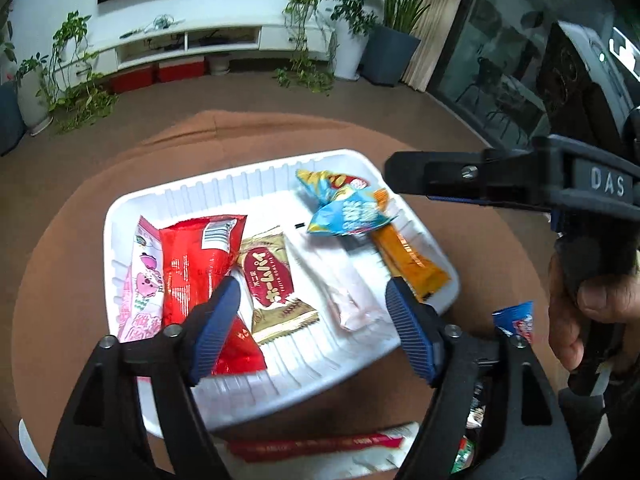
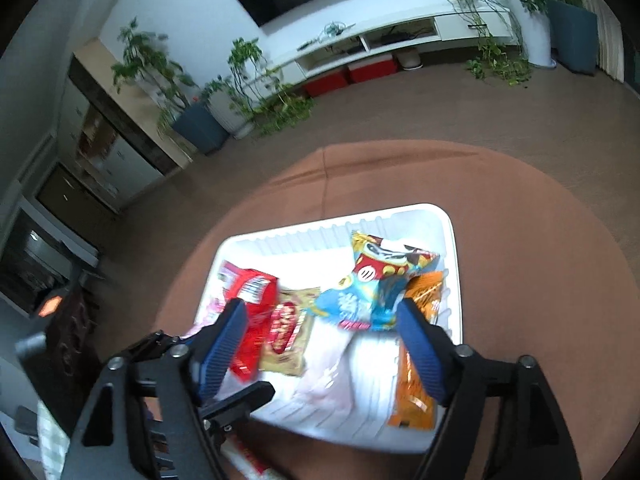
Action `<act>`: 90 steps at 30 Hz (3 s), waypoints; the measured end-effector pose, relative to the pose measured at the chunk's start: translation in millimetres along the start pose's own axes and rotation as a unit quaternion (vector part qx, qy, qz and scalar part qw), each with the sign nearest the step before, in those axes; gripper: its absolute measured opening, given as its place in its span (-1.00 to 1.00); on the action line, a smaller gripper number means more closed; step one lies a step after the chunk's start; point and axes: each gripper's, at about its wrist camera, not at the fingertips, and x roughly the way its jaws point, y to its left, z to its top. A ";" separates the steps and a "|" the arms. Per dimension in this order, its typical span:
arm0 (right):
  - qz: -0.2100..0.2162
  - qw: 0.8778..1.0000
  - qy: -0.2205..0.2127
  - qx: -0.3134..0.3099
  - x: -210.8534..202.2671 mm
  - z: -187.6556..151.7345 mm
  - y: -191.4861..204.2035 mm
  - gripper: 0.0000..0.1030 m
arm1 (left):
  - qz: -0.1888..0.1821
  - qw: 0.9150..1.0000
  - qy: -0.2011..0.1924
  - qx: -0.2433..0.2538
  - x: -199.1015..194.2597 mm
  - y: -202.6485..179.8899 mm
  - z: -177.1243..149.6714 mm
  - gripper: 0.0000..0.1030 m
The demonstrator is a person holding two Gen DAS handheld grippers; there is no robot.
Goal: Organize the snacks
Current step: 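Open both tools to release the gold packet and panda bag into the tray, then move both tools back over the remaining snacks beside the tray, then grasp the red-white candy packet with the left tool while the right tool grasps the long white-red packet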
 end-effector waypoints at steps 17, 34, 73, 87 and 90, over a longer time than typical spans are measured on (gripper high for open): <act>0.062 0.997 -0.037 0.013 -92.2 -107.3 2.2 0.74 | -0.033 0.998 -0.049 -0.026 -106.8 -30.2 -91.0 0.94; 0.076 0.997 -0.013 0.018 -99.3 -202.6 2.9 0.75 | -0.025 0.997 0.006 0.077 -105.2 -31.9 -143.5 0.94; -0.073 0.880 0.206 -0.422 86.0 -159.7 134.6 -0.18 | -0.053 0.998 0.004 -0.025 -123.1 -59.0 -240.4 0.92; -0.057 0.888 0.221 -0.399 75.8 -170.8 134.6 -0.68 | -0.061 0.998 0.015 -0.025 -115.2 -62.3 -247.4 0.59; -0.053 0.896 0.221 -0.381 75.3 -168.3 133.3 -0.69 | -0.059 0.998 0.015 -0.019 -114.9 -66.8 -246.6 0.59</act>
